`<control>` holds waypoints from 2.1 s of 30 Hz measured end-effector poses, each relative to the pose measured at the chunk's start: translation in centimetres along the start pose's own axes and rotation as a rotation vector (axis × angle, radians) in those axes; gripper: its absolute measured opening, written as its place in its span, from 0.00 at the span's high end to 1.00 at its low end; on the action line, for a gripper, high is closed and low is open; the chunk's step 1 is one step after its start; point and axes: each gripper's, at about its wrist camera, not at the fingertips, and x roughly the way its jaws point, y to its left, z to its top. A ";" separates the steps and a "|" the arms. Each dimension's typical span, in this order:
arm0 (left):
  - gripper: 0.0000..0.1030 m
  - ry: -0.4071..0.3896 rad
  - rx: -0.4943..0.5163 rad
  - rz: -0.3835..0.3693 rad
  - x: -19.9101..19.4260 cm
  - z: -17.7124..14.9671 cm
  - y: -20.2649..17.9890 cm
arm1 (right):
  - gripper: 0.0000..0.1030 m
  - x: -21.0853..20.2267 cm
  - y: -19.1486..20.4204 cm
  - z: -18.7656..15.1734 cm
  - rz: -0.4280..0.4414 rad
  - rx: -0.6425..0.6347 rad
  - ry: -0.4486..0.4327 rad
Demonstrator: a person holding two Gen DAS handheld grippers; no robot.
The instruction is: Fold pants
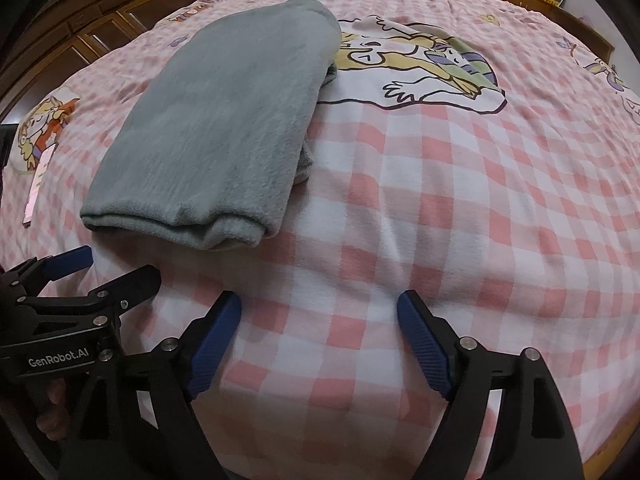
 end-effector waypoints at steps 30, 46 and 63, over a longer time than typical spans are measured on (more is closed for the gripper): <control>0.00 0.006 0.008 -0.003 0.4 -0.1 -0.2 | 0.17 0.2 0.3 0.1 0.002 0.002 -0.004; 0.00 0.006 0.008 -0.003 0.4 -0.2 -0.3 | 0.17 0.2 0.3 0.0 0.002 0.002 -0.004; 0.00 0.006 0.008 -0.002 0.4 -0.2 -0.3 | 0.17 0.2 0.3 0.0 0.003 0.002 -0.004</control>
